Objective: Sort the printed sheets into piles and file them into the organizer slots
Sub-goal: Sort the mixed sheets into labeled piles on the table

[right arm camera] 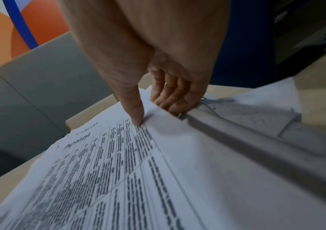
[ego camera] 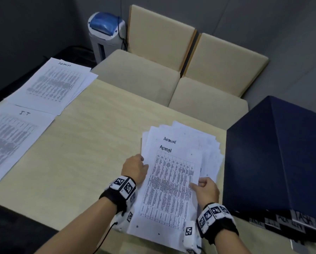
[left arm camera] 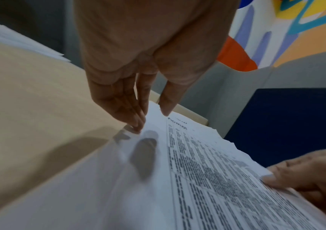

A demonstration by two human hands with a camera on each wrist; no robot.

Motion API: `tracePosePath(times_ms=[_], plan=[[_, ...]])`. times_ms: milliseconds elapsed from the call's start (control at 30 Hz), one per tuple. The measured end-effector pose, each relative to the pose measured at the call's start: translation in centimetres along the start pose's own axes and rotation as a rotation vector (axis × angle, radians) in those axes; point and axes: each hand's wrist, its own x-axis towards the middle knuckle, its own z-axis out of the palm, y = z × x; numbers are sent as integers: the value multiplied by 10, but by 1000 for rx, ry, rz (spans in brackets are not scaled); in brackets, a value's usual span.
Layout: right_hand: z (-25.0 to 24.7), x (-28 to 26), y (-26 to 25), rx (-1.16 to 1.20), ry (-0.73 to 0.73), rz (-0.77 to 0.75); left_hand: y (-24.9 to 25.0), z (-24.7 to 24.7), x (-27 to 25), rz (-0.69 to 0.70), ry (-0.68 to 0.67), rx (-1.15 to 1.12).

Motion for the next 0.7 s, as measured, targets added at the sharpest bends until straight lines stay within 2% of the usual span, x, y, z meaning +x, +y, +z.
tracePosePath(times_ms=[133,200,300,367,467,533,633,700], plan=[[-4,-4,12,99,2,-117,-8,-3,-5,-71,52,-16],[-9,-9,16,201,-36,-128,-10,-5,-5,-79,77,2],[-19,-19,22,416,-67,-35,-9,-9,-5,-91,65,37],[-22,-20,28,472,-55,20,-8,-13,-4,-90,32,48],[-25,-22,29,553,-122,75,-8,-19,-2,-12,-22,80],[-23,-25,23,594,-166,78,-6,-27,-5,70,3,209],[-15,-31,13,688,-111,92,1,-44,-11,195,6,490],[-10,-33,10,768,-99,123,3,-55,-15,280,14,561]])
